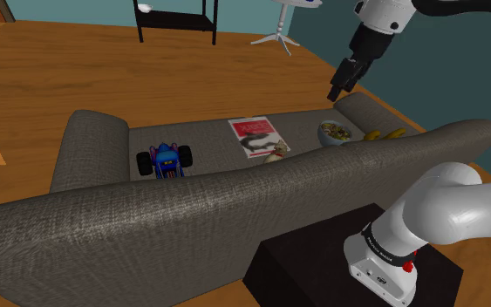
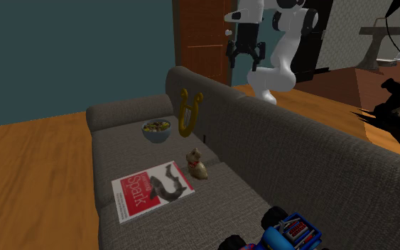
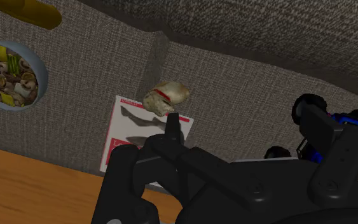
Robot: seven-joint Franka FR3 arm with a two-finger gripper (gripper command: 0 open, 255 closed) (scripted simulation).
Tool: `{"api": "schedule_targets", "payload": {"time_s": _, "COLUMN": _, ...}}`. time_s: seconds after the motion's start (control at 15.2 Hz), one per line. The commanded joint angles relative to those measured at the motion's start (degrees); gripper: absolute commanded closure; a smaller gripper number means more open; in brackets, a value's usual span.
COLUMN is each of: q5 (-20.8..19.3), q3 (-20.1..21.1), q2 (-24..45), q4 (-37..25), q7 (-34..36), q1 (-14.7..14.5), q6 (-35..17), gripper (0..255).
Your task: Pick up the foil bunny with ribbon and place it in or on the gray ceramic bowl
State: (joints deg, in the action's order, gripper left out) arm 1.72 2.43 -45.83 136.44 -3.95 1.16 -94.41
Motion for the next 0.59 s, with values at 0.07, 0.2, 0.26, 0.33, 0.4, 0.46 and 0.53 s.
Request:
{"api": "schedule_targets", "payload": {"time_s": 0.07, "q5": -0.4, "q3": 0.5, "q2": 0.9, "q4": 1.1, "q7": 0.4, "q1": 0.2, "q6": -1.9, "gripper": 0}}
{"api": "schedule_targets", "payload": {"time_s": 0.2, "q5": -1.4, "q3": 1.6, "q2": 3.1, "q4": 3.1, "q7": 1.3, "q1": 0.5, "q6": -5.8, "gripper": 0}}
{"api": "schedule_targets", "payload": {"time_s": 0.26, "q5": -1.9, "q3": 2.2, "q2": 4.3, "q4": 4.0, "q7": 1.8, "q1": 0.7, "q6": -7.8, "gripper": 0}}
{"api": "schedule_targets", "payload": {"time_s": 0.33, "q5": -2.4, "q3": 2.7, "q2": 5.5, "q4": 4.9, "q7": 2.3, "q1": 1.0, "q6": -9.7, "gripper": 0}}
{"api": "schedule_targets", "payload": {"time_s": 0.4, "q5": -3.0, "q3": 3.2, "q2": 6.9, "q4": 5.6, "q7": 2.9, "q1": 1.2, "q6": -11.7, "gripper": 0}}
{"api": "schedule_targets", "payload": {"time_s": 0.46, "q5": -3.6, "q3": 3.8, "q2": 8.4, "q4": 6.3, "q7": 3.5, "q1": 1.5, "q6": -13.6, "gripper": 0}}
{"api": "schedule_targets", "payload": {"time_s": 0.53, "q5": -4.3, "q3": 4.3, "q2": 9.9, "q4": 6.9, "q7": 4.1, "q1": 1.9, "q6": -15.6, "gripper": 0}}
